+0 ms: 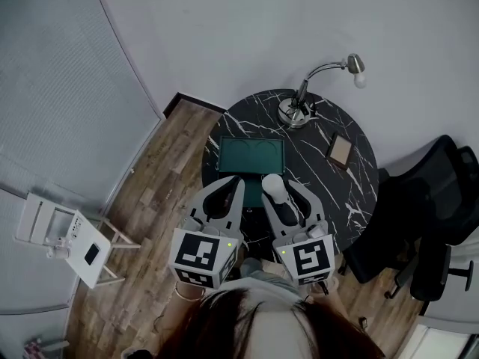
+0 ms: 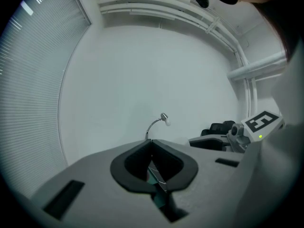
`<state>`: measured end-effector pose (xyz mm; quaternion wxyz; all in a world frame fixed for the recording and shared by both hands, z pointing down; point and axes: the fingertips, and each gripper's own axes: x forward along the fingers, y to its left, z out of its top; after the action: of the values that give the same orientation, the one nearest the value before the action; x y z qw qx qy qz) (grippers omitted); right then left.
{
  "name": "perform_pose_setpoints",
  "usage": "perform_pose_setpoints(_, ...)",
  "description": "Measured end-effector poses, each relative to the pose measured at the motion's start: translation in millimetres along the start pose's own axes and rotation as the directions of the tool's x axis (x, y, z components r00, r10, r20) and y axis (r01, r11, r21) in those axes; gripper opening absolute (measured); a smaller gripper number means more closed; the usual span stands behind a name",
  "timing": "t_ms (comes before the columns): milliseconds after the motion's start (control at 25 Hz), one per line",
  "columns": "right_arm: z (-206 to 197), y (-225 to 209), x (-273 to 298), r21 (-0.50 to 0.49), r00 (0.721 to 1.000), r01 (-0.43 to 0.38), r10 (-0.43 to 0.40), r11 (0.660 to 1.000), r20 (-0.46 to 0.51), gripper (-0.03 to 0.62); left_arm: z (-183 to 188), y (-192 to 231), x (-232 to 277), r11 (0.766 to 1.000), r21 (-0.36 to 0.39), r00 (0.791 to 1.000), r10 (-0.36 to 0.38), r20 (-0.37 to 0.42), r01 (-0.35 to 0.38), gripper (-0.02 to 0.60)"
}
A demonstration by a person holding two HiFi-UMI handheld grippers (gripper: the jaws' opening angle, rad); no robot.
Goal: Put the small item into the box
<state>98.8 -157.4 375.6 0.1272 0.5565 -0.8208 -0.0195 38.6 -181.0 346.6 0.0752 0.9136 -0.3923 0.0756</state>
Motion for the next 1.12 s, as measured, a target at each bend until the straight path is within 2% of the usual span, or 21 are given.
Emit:
perform_pose_setpoints(560,-49.3,5.4,43.5,-0.103,0.983,-0.149,0.136,0.984,-0.121,0.184,-0.2,10.2,27.9,0.999,-0.03,0.999,0.034,0.002,-0.034,0.009)
perform_pose_setpoints(760,-79.5,11.7,57.8,-0.189,0.965,-0.201,0.161,0.961,-0.209,0.184,-3.0,13.4,37.6,0.999,-0.029,0.999,0.039,-0.003,-0.039,0.009)
perform_pose_setpoints(1120,-116.7,24.2,84.5,-0.227,0.925,-0.313,0.242,0.922,-0.293,0.184,-7.7,22.0,54.0,0.998,-0.035,0.999,0.053,-0.009,-0.053,0.009)
